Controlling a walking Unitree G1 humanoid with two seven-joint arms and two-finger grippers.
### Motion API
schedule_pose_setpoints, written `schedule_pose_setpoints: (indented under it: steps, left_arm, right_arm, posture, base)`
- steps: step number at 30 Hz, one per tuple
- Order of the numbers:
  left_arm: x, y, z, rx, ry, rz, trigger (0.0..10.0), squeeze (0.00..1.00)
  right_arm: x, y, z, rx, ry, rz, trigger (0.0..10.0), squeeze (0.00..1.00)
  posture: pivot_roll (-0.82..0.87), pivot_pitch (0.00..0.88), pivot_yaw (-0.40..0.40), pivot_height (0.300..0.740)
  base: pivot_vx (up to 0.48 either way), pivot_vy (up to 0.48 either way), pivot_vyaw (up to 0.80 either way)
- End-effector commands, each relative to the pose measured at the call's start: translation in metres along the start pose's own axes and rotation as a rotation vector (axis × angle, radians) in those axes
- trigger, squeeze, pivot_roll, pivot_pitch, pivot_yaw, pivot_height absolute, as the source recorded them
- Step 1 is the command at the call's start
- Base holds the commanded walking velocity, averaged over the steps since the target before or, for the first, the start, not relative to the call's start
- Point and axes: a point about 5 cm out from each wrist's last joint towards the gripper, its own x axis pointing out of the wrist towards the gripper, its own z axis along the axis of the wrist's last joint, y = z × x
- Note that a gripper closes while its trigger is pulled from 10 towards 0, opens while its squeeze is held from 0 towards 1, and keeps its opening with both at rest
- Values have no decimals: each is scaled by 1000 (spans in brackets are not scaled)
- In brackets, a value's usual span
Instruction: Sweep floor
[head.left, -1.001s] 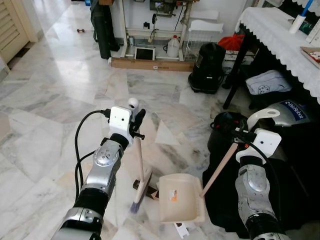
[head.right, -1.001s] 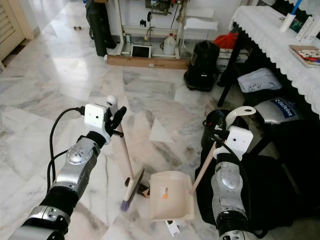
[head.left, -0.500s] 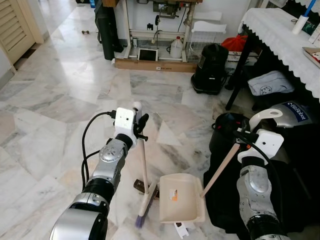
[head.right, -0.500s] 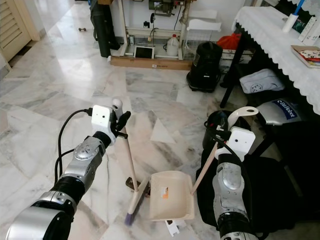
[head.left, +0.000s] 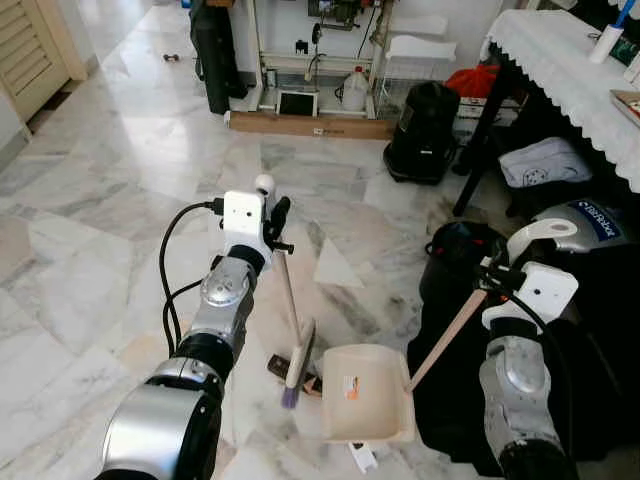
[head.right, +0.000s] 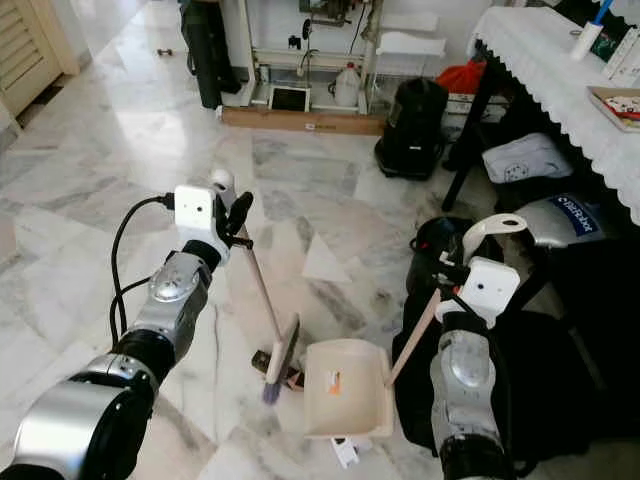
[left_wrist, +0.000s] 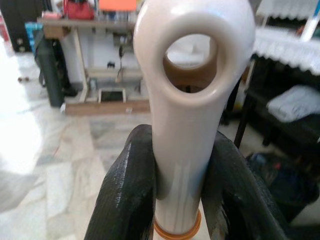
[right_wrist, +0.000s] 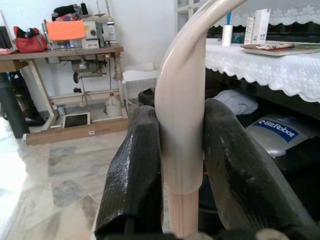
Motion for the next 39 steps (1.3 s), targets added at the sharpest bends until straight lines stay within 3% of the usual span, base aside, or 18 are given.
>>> schedule_pose_setpoints:
  steps: [1,8,14,21,25,30,32,38,39]
  left_arm:
    - [1,-1,-3,25,35,0,10000,0]
    - [-6,-8,-23,84,158,-46,10000,0]
    - [-12,-3,-30,98,189,-99,10000,0]
    - [-26,16,-38,180,243,-220,10000,0]
    - [-29,26,-33,208,226,-259,10000,0]
    - [-23,41,-6,208,102,-219,10000,0]
    - [-14,50,22,160,-21,-142,10000,0]
    - [2,52,70,97,-204,-79,10000,0]
    - [2,52,70,97,-204,-79,10000,0]
  right_arm:
    - [3,-2,11,5,-47,-6,10000,0]
    - [3,-6,14,-3,-50,-11,10000,0]
    - [4,-5,14,-4,-44,-8,10000,0]
    - [5,0,13,7,-33,1,10000,0]
    - [5,2,12,13,-29,5,10000,0]
    - [5,4,11,18,-27,7,10000,0]
    - [5,4,11,20,-28,7,10000,0]
    - [5,3,11,21,-30,4,10000,0]
    - [5,3,11,21,-30,4,10000,0]
  posture:
    - [-5,138,-57,740]
    - [-13,137,-62,740]
    - [-3,129,-61,740]
    - [30,125,-56,740]
    - [40,124,-56,740]
    - [45,124,-54,740]
    - [48,124,-53,740]
    - [45,123,-52,740]
    - [45,123,-52,740]
  base:
    - [0,0,0]
    - [0,0,0]
    - [0,0,0]
    - [0,0,0]
    - [0,0,0]
    - [0,0,0]
    - [0,0,0]
    - [0,0,0]
    - [0,0,0]
